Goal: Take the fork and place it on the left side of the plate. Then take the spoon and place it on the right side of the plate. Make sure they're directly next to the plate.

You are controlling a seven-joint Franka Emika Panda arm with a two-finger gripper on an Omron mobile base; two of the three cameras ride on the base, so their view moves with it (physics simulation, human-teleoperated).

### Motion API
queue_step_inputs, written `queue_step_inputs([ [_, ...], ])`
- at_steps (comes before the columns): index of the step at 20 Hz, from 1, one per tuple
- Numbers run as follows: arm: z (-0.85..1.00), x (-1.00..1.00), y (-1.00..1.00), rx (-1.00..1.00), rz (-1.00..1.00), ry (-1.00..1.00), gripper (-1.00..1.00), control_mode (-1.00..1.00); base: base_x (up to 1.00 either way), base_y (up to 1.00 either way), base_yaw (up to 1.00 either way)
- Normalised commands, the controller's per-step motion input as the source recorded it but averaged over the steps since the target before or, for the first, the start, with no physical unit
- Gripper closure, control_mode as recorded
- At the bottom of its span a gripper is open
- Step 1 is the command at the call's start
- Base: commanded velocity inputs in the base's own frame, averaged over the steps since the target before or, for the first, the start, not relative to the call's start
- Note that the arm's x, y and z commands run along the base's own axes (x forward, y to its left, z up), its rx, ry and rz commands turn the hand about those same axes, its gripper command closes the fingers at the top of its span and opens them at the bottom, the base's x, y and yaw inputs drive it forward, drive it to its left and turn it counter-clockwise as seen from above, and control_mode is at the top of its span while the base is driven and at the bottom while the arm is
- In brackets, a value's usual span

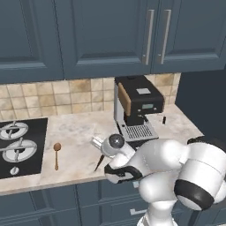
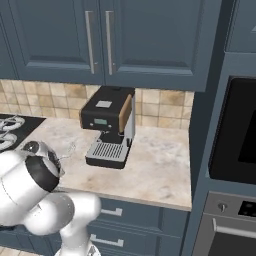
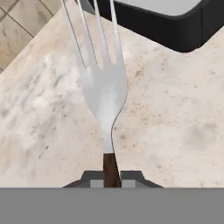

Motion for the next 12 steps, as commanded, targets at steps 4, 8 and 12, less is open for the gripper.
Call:
queue_step_inputs([
  [4, 1.0, -0.39, -0.3, 0.3, 0.05, -0.13, 1.0, -1.0, 0.0, 0.0, 0.0],
  [8, 1.0, -0.19, -0.33, 0.3, 0.04, -0.07, 1.0, -1.0, 0.0, 0.0, 0.0],
  [12, 0.99, -0.39, -0.39, 0.13, 0.06, -0.01, 1.0, -1.0, 0.0, 0.0, 0.0],
])
